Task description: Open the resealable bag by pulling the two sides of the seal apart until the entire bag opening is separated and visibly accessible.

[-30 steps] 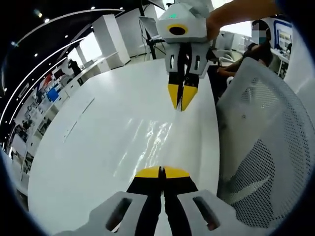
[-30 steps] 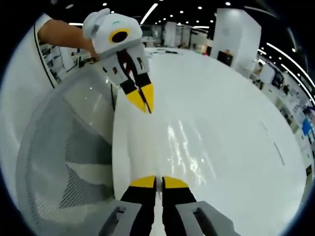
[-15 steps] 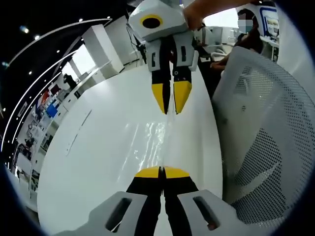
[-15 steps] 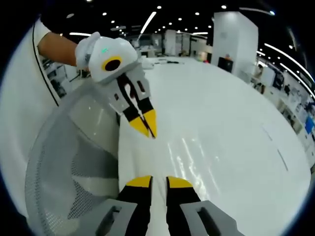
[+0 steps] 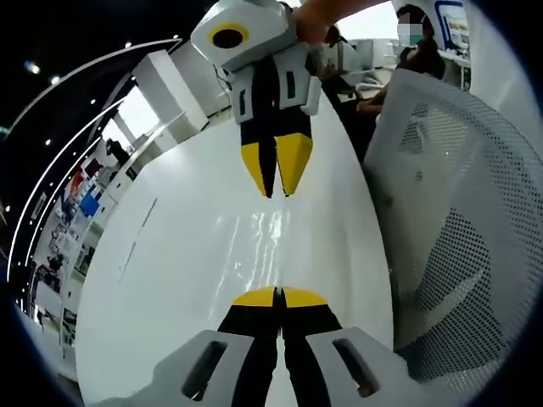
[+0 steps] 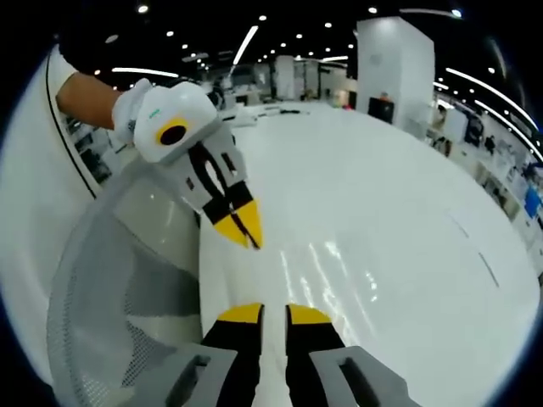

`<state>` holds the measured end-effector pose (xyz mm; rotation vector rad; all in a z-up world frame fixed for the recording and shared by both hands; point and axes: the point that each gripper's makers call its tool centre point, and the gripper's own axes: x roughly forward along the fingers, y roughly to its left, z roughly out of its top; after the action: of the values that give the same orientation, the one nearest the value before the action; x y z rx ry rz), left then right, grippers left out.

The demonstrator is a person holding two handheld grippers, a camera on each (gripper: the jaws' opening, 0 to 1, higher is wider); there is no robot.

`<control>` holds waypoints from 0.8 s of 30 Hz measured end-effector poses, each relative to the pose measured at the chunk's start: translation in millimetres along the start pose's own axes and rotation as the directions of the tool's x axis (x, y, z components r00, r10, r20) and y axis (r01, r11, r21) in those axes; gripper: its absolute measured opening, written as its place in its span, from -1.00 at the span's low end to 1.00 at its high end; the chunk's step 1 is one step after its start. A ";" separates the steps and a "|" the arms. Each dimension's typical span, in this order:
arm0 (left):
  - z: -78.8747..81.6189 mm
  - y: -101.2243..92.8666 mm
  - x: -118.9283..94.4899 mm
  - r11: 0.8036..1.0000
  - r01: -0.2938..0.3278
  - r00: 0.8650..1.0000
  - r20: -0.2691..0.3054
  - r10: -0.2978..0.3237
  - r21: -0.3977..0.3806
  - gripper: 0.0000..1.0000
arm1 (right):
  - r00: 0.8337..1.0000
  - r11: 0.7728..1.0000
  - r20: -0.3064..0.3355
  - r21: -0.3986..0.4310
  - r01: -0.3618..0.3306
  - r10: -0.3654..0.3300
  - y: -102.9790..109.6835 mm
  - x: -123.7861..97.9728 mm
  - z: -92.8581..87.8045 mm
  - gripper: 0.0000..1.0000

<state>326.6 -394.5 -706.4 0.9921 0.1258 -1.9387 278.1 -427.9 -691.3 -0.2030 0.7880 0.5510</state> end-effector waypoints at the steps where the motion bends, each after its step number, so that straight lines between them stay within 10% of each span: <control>1: 0.3 1.8 0.1 1.000 -0.004 1.000 0.001 0.004 0.024 -1.00 | 1.000 1.000 0.008 0.023 0.001 -0.002 -3.3 0.9 1.5 -0.89; 24: 6.5 -9.7 -2.9 0.996 0.034 0.999 0.036 -0.037 0.086 -1.00 | 0.997 0.987 -0.042 0.151 -0.060 0.067 12.7 27.7 -21.1 -1.00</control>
<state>316.0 -390.0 -702.9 1.0143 0.0393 -2.0083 274.1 -414.3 -725.5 -0.0531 0.8805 0.5462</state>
